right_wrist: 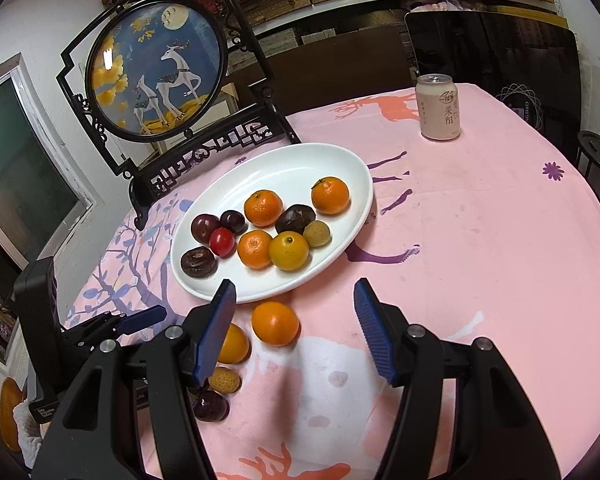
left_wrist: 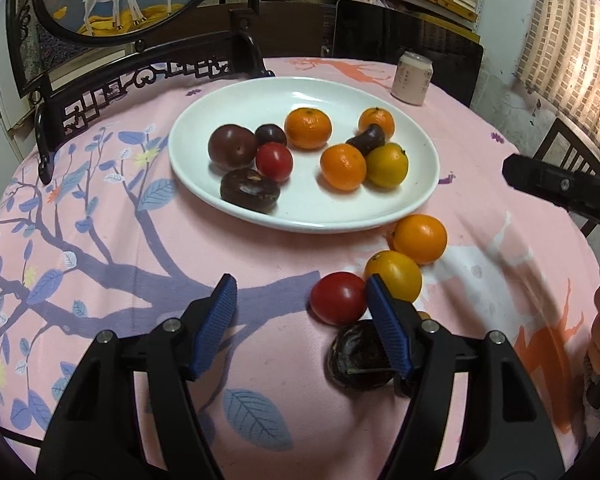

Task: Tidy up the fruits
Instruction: 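Grasp the red tomato with the left gripper while the right grasps an orange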

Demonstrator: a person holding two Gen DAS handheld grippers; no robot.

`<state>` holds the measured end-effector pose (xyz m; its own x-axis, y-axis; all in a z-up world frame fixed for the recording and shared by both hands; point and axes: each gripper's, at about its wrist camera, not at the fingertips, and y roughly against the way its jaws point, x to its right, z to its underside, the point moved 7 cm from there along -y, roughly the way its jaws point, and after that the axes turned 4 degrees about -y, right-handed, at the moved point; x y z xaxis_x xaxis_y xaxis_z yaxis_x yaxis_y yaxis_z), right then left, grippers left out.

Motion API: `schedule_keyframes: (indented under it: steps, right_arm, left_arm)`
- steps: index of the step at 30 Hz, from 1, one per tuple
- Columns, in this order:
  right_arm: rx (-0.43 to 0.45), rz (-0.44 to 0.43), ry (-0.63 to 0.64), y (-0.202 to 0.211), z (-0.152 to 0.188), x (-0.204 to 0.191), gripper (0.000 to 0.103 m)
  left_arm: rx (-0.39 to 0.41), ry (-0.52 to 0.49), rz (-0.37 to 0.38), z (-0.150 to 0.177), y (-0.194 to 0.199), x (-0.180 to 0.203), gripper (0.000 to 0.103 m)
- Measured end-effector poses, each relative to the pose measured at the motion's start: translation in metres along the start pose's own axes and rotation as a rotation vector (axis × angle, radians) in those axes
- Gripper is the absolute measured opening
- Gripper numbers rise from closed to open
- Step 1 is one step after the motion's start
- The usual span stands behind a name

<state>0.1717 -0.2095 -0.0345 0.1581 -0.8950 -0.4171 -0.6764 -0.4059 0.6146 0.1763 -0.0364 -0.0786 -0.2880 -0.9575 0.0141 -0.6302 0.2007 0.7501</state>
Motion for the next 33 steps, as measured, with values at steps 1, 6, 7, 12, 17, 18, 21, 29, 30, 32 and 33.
schedule_keyframes:
  steps: [1, 6, 7, 12, 17, 18, 21, 29, 30, 32, 33]
  right_arm:
    - [-0.001, 0.001, 0.0, 0.0, 0.0, 0.0, 0.062]
    - [-0.004, 0.005, 0.0, -0.001, 0.001, 0.001, 0.062]
    - [-0.004, 0.006, -0.001, -0.001, 0.0, 0.001, 0.062]
    - [0.004, 0.003, -0.007, 0.003, -0.001, 0.003, 0.062]
    - [0.008, 0.0, -0.002, 0.004, -0.001, 0.002, 0.062]
    - [0.007, 0.002, -0.003, 0.003, -0.001, 0.002, 0.062]
    - [0.002, 0.007, -0.007, 0.002, -0.001, 0.004, 0.062]
    - [-0.011, 0.003, 0.0, -0.002, 0.002, 0.002, 0.062]
    - [-0.016, 0.003, 0.0, -0.003, 0.003, 0.002, 0.062]
    - [-0.03, 0.005, 0.0, -0.007, 0.005, 0.002, 0.062]
    - [-0.037, 0.005, -0.001, -0.009, 0.006, 0.002, 0.062]
  left_arm:
    - [-0.001, -0.002, 0.0, 0.0, -0.001, 0.0, 0.072]
    - [0.006, -0.003, -0.057, -0.001, 0.002, -0.012, 0.082]
    - [0.014, 0.009, -0.078, -0.002, 0.005, -0.02, 0.082]
    - [0.02, 0.154, -0.169, 0.007, 0.022, -0.069, 0.078]
    - [0.059, 0.137, -0.106, 0.01, 0.032, -0.059, 0.078]
    - [0.052, 0.103, -0.106, 0.011, 0.03, -0.051, 0.078]
    - [0.007, 0.039, -0.137, 0.018, 0.018, -0.039, 0.078]
    - [-0.044, 0.005, -0.127, 0.032, 0.005, -0.03, 0.061]
    - [-0.047, 0.003, -0.125, 0.033, 0.004, -0.029, 0.057]
    - [-0.043, -0.004, -0.123, 0.032, 0.004, -0.028, 0.051]
    - [-0.041, -0.003, -0.117, 0.032, 0.004, -0.027, 0.044]
